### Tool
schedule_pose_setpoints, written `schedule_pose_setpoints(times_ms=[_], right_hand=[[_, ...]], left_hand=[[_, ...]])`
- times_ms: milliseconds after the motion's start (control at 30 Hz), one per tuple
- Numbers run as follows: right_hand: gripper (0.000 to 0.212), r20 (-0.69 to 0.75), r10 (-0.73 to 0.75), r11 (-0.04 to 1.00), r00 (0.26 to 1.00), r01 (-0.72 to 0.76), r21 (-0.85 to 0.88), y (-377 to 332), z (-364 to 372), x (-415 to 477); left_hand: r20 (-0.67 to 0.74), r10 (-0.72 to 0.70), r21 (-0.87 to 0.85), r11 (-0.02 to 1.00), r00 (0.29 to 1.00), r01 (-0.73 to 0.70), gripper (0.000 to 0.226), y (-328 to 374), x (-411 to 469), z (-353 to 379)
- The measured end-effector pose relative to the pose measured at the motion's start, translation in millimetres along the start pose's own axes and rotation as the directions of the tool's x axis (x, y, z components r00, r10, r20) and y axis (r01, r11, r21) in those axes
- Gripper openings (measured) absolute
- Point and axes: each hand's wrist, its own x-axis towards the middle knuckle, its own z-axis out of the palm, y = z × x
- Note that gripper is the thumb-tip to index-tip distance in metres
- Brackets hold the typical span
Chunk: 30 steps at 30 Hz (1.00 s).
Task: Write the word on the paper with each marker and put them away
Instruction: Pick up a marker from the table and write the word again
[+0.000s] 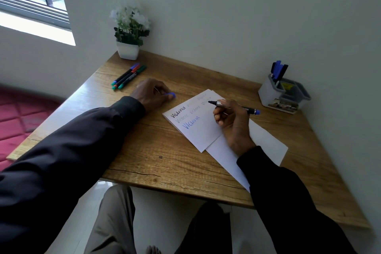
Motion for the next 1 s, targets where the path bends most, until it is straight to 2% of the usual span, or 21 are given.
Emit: schedule_pose_setpoints(times_ms=[100, 167, 267, 400, 467, 733, 1000], right_hand=[[0.012, -0.014, 0.021, 0.997, 1.000, -0.020, 0.074, -3.7, -1.7, -0.3], [0.010, 0.012, -0.021, 0.998, 1.000, 0.020, 0.065, -6.9, -4.5, -0.3], [0.007, 0.143, -0.133, 0.990, 0.981, 0.139, -0.031, -11.1, -8.7, -3.5], [0.028, 0.335, -0.137, 0.980, 0.932, 0.178, -0.094, -11.2, -11.3, -17.3], [0.031, 0.379, -0.151, 0.970, 0.913, 0.210, -0.119, -10.3, -8.9, -23.1], [0.016, 0.431, -0.261, 0.881, 0.864, 0.395, -0.259, -14.1, 6.7, -28.2], [0.011, 0.457, -0.287, 0.794, 0.842, 0.476, -0.378, -11.2, 15.0, -24.6]], left_hand=[[-0.052, 0.022, -0.075, 0.997, 0.998, -0.026, 0.021, -0.8, -2.7, -2.3], [-0.078, 0.035, -0.130, 0.991, 0.996, -0.045, 0.022, -0.1, -7.7, -3.5], [-0.085, 0.076, -0.219, 0.971, 0.994, -0.093, 0.020, 4.8, -19.9, -4.1], [-0.090, 0.134, -0.309, 0.938, 0.987, -0.155, 0.016, 13.8, -36.1, -0.2], [-0.093, 0.160, -0.302, 0.936, 0.983, -0.181, 0.018, 17.5, -40.5, 2.1], [-0.115, 0.243, -0.254, 0.930, 0.963, -0.265, 0.024, 28.3, -53.9, 1.6], [-0.092, 0.289, -0.243, 0.922, 0.953, -0.303, 0.023, 39.3, -56.6, -2.4]])
